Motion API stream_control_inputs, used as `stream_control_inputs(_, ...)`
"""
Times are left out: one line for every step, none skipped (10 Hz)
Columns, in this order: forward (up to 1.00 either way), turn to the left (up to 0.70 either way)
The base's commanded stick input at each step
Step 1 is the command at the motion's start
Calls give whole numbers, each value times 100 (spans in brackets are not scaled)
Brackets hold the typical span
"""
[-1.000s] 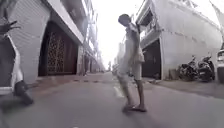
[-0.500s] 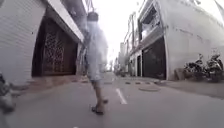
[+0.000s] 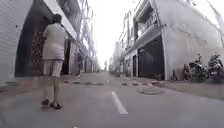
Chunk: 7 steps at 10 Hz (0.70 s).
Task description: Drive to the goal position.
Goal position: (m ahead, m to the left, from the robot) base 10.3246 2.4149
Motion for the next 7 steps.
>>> stream_control_inputs(100, 0)
stream_control_inputs(100, 0)
stream_control_inputs(100, 0)
stream_control_inputs(100, 0)
stream_control_inputs(100, 0)
stream_control_inputs(100, 0)
stream_control_inputs(100, 0)
